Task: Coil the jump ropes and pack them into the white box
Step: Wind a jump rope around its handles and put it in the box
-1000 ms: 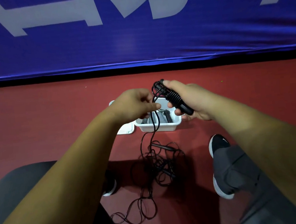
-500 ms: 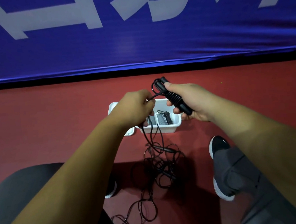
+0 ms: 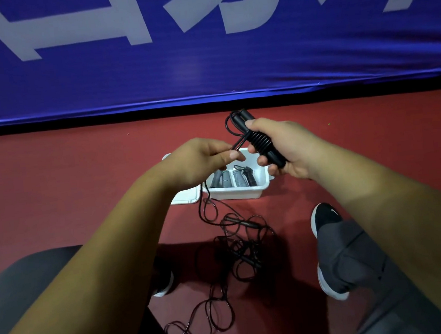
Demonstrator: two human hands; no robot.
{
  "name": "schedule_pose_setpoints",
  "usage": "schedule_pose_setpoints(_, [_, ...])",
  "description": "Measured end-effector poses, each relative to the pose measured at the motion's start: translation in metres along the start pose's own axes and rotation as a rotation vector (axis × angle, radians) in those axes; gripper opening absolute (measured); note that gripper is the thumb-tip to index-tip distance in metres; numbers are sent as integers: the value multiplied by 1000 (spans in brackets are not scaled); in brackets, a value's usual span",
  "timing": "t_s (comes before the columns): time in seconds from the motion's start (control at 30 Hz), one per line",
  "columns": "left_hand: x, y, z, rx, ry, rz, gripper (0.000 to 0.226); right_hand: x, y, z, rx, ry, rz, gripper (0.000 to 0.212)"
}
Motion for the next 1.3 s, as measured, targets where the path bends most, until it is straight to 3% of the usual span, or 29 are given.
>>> schedule_pose_setpoints(0.13, [-1,-12,5,54,-28,186,20,-5,0,-2,4,-74,-23,35])
schedule_pose_setpoints(0.3, [-1,-20,9,121,20,228,21,-14,1,-4,22,-178,-20,35])
schedule_pose_setpoints(0.47, [0,-18,11,113,35,164,8,-22,5,-10,-24,-351,-25,37])
schedule_pose_setpoints(0.63, [6,-14,4,54,103,101,22,-30,9,-25,-149,-584,-35,39])
schedule_pose_setpoints(0.77, [5,-2,-1,-22,14,-36,32,-38,17,-46,-290,-804,-112,38])
schedule_pose_setpoints(0.83, [6,9,-3,-65,2,-114,25,-41,24,-53,-347,-865,-172,36])
schedule_pose_setpoints(1.03, [9,32,-15,-142,3,-170,21,-36,34,-51,-396,-859,-314,29])
schedule_pose_setpoints(1.3, [19,39,-22,-225,158,58,16,-19,22,-30,-330,-601,-412,22])
Point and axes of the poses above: each hand's wrist, its own z-axis towards the middle knuckle, its own x-axis out of the back of the hand, y = z × x, the point moved 6 cm from there along z, towards the middle knuckle, and after that the axes turned 7 degrees about x, right-handed, at the moved point
